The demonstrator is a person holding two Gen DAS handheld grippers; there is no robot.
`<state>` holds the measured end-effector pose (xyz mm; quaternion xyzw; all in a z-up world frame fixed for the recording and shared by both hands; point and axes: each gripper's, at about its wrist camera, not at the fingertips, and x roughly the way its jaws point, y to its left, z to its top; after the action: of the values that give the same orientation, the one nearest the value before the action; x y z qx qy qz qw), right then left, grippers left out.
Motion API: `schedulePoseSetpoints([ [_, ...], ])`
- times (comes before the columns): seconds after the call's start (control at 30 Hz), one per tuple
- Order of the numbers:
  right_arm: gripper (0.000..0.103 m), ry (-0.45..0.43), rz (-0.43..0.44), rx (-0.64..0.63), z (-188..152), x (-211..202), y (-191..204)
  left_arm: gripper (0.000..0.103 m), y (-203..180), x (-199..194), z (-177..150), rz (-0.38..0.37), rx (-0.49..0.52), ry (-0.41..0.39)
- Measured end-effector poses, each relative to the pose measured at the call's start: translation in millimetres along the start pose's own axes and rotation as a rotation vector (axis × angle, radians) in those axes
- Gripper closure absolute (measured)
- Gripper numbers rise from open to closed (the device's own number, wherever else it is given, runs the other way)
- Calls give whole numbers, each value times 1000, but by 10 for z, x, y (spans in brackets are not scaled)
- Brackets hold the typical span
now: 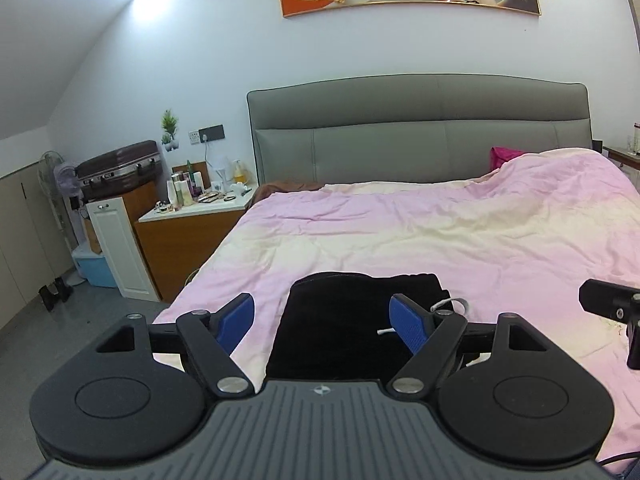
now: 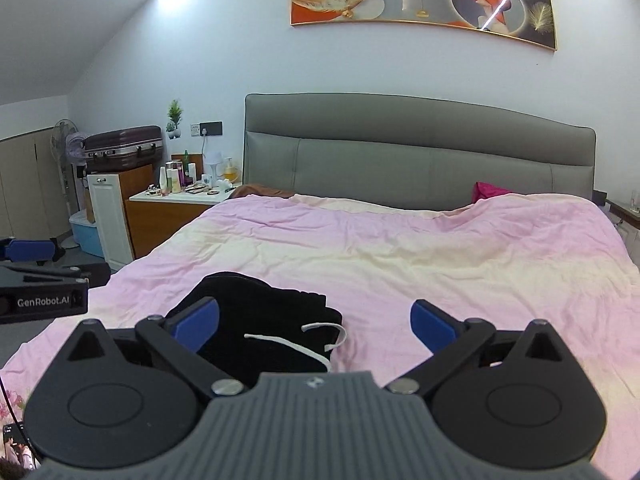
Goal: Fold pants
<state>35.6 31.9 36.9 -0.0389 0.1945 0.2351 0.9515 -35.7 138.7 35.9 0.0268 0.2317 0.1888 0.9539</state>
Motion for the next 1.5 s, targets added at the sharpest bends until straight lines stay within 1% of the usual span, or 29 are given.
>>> schedulePoseSetpoints([
  [0.2, 5, 33, -20, 45, -303, -209, -22, 13, -21, -51, -190, -19, -12, 45],
  [0.3, 5, 55, -38, 67, -428, -217, -78, 13, -59, -69, -294, -25, -14, 76],
  [0.43, 5, 72, -68, 102, -515, -234, -152, 13, -133, -71, -374, -43, -7, 109],
  [0.67, 5, 85, -93, 125, -564, -178, -255, 13, -158, -89, -404, -50, -23, 125],
  [1.0, 5, 97, -76, 130, -580, -177, -286, 13, -228, -68, -401, -56, -20, 156],
  [1.5, 5, 88, -66, 138, -608, -213, -319, 13, -212, -137, -378, -50, -20, 145],
])
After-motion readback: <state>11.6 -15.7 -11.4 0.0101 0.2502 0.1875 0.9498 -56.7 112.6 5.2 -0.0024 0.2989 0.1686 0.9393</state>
